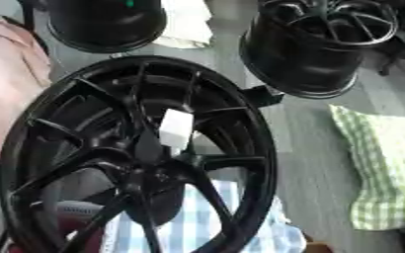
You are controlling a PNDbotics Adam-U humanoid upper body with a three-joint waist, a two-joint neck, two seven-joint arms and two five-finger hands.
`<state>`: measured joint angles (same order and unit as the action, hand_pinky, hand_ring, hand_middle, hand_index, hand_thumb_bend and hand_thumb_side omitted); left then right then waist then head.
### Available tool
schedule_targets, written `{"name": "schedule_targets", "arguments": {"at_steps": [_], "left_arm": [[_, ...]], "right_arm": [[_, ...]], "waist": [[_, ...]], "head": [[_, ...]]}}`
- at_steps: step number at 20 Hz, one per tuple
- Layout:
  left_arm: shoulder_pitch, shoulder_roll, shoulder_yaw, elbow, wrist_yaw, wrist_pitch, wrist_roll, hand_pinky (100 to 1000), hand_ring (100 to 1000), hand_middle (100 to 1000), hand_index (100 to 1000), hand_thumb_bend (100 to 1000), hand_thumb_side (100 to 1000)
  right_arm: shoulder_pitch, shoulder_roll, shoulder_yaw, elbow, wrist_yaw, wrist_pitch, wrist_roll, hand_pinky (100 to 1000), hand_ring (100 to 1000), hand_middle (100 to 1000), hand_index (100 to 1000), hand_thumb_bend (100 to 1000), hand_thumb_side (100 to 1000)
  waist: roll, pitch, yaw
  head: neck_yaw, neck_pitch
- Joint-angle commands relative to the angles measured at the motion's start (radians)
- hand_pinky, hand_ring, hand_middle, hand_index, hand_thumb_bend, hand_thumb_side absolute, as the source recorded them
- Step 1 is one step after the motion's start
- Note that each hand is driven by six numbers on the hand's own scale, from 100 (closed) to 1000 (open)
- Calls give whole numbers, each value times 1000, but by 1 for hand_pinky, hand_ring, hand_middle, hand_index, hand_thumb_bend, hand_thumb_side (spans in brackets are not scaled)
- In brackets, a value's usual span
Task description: Pull the pin out of the wheel hub.
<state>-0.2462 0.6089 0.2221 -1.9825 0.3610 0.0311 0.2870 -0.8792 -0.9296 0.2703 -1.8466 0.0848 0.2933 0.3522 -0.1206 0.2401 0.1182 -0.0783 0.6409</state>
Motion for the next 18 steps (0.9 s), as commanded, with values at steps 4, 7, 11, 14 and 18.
{"name": "schedule_targets", "arguments": {"at_steps": [4, 7, 11, 14, 18], "left_arm": [[-6, 44, -2, -17, -6, 0, -8, 768, 701, 611, 770, 240, 600], [-8, 46, -4, -17, -6, 1, -11, 768, 700, 611, 770, 240, 600], [-10, 48, -5, -17, -6, 1, -12, 767, 700, 611, 770, 240, 601], [-13, 49, -8, -17, -6, 2, -16, 767, 700, 611, 770, 240, 601], [-14, 49, -9, -17, -6, 2, -18, 767, 700, 611, 770, 239, 602]], "right_arm": [[-95, -31, 107, 70, 64, -148, 224, 834, 826, 769, 824, 123, 447], [-122, -23, 141, 81, 72, -217, 270, 839, 834, 778, 836, 167, 427], [-136, -21, 169, 67, 96, -314, 298, 843, 837, 781, 843, 196, 394], [-145, -13, 181, 76, 92, -358, 296, 843, 836, 780, 843, 194, 389], [-148, -7, 186, 95, 82, -366, 285, 839, 831, 775, 837, 188, 392]], "waist": [[-2, -24, 3], [-4, -24, 5], [-7, -22, 7], [-8, -20, 9], [-8, -17, 11]], "head": [[-5, -1], [-5, -5], [-3, -10], [-3, -11], [-2, -10]]}}
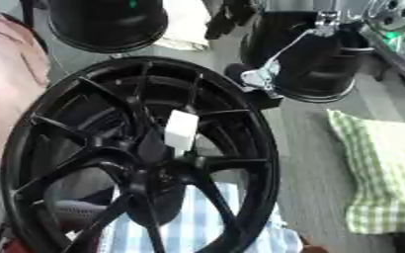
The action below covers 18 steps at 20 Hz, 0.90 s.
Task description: Pull the pin out of the wheel hub.
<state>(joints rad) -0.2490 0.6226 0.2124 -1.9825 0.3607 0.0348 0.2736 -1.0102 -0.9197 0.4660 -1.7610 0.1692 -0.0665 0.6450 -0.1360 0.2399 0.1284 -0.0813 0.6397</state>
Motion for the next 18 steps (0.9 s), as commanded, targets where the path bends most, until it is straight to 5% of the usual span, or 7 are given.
{"name": "schedule_targets", "arguments": {"at_steps": [1, 4, 12, 18], "left_arm": [[-12, 35, 1, -17, -6, -2, -5, 767, 700, 611, 770, 238, 602], [-12, 35, 0, -17, -5, -2, -6, 768, 700, 611, 770, 238, 603], [-12, 37, -4, -17, -5, 1, -11, 768, 699, 612, 770, 237, 604], [-7, 37, -4, -17, -4, 2, -11, 768, 699, 612, 770, 235, 606]], "right_arm": [[-15, -17, -9, 10, -6, 2, -17, 836, 827, 771, 833, 186, 392], [-4, -27, -1, 2, -10, 61, -63, 828, 821, 764, 825, 201, 408], [25, -71, 74, -148, -161, 456, -274, 806, 806, 744, 807, 131, 599], [-4, -67, 129, -236, -282, 650, -355, 805, 811, 747, 812, 100, 656]], "waist": [[7, -17, 2], [6, -16, 3], [1, -18, 6], [0, -22, 4]], "head": [[1, -9], [6, -13], [25, -28], [26, -24]]}}
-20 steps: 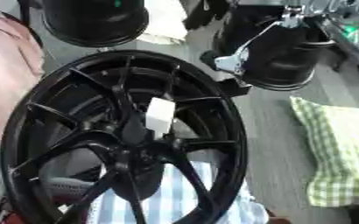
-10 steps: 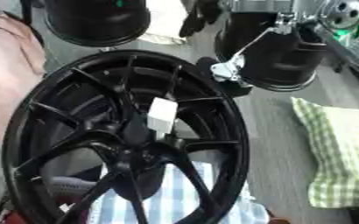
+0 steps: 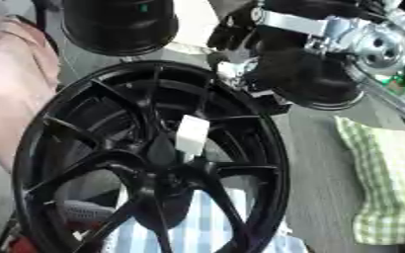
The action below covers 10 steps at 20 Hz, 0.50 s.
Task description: Pull the pin out of the wheel hub.
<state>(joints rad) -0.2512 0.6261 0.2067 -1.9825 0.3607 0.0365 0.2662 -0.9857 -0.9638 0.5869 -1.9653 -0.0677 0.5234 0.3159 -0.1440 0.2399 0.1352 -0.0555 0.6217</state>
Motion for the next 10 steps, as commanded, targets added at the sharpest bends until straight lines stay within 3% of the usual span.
{"name": "schedule_targets", "arguments": {"at_steps": [1, 7, 10], "left_arm": [[-4, 34, 2, -17, -4, 1, -4, 768, 699, 612, 770, 234, 607], [5, 32, 3, -17, -6, 3, -4, 768, 700, 612, 769, 231, 609], [8, 32, 3, -17, -7, 2, -3, 768, 700, 612, 769, 230, 610]], "right_arm": [[-39, -15, 16, -33, -61, 76, -34, 805, 811, 747, 812, 100, 647], [-81, 25, 50, -35, -125, 136, -63, 811, 823, 757, 823, 125, 629], [-93, 38, 63, -35, -124, 158, -54, 816, 836, 767, 835, 182, 575]], "waist": [[8, -23, -4], [12, -24, -14], [13, -24, -20]], "head": [[0, -4], [6, 15], [10, 23]]}}
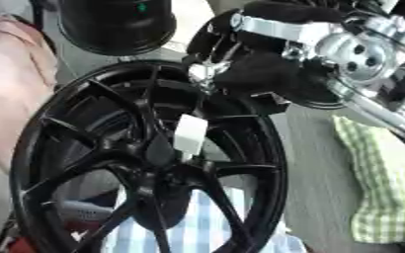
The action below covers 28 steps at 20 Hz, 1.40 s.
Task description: Pull the pin out of the wheel hub.
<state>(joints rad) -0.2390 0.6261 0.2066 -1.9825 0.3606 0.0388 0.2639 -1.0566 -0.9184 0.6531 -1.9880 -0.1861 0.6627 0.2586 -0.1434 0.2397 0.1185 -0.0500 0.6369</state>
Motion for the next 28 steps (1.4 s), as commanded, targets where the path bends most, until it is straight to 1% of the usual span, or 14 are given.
{"name": "schedule_targets", "arguments": {"at_steps": [1, 2, 4, 6, 9, 11, 12, 14, 18, 25, 28], "left_arm": [[-3, 32, 3, -17, -7, 0, -1, 768, 700, 612, 769, 230, 611], [-3, 31, 4, -17, -7, 1, -1, 768, 701, 612, 769, 229, 611], [-1, 31, 4, -17, -7, 1, -1, 768, 701, 612, 768, 228, 612], [0, 31, 4, -17, -7, 1, 0, 768, 701, 612, 768, 227, 612], [2, 30, 5, -17, -7, 2, 0, 768, 702, 612, 768, 225, 614], [3, 29, 5, -17, -8, 3, 1, 768, 702, 612, 768, 225, 615], [3, 28, 5, -17, -8, 3, 1, 768, 702, 612, 768, 224, 615], [3, 27, 5, -17, -7, 3, 1, 768, 702, 611, 767, 223, 616], [3, 25, 4, -17, -7, 4, -1, 767, 702, 611, 767, 221, 619], [0, 22, 4, -17, -8, 4, -3, 767, 702, 611, 767, 218, 622], [0, 20, 4, -17, -9, 4, -4, 767, 702, 611, 767, 215, 625]], "right_arm": [[-26, -3, 0, -12, 0, 23, 10, 818, 839, 767, 836, 205, 560], [-28, 0, 5, -12, 5, 29, 20, 819, 841, 767, 836, 228, 540], [-32, 6, 11, -12, 21, 45, 39, 819, 844, 760, 831, 319, 454], [-34, 13, 15, -12, 39, 63, 52, 817, 842, 753, 826, 386, 390], [-31, 23, 17, -12, 61, 81, 72, 823, 846, 750, 826, 461, 317], [-27, 26, 17, -12, 74, 91, 81, 827, 849, 752, 826, 488, 286], [-24, 29, 17, -12, 78, 93, 84, 830, 851, 752, 825, 514, 253], [-22, 35, 15, -12, 83, 95, 89, 834, 853, 753, 825, 523, 237], [-19, 44, 13, -12, 90, 105, 87, 839, 860, 761, 830, 520, 245], [-7, 54, 17, -12, 105, 123, 87, 846, 874, 777, 838, 496, 253], [0, 59, 19, -12, 108, 135, 83, 847, 876, 778, 838, 484, 263]], "waist": [[13, -24, -5], [13, -23, -7], [14, -23, -12], [14, -23, -17], [15, -22, -25], [15, -20, -30], [16, -20, -32], [16, -18, -35], [15, -17, -39], [15, -8, -34], [15, 0, -31]], "head": [[5, 10], [6, 13], [7, 22], [6, 40], [4, 70], [0, 79], [-1, 81], [-1, 82], [4, 79], [2, 62], [2, 53]]}}
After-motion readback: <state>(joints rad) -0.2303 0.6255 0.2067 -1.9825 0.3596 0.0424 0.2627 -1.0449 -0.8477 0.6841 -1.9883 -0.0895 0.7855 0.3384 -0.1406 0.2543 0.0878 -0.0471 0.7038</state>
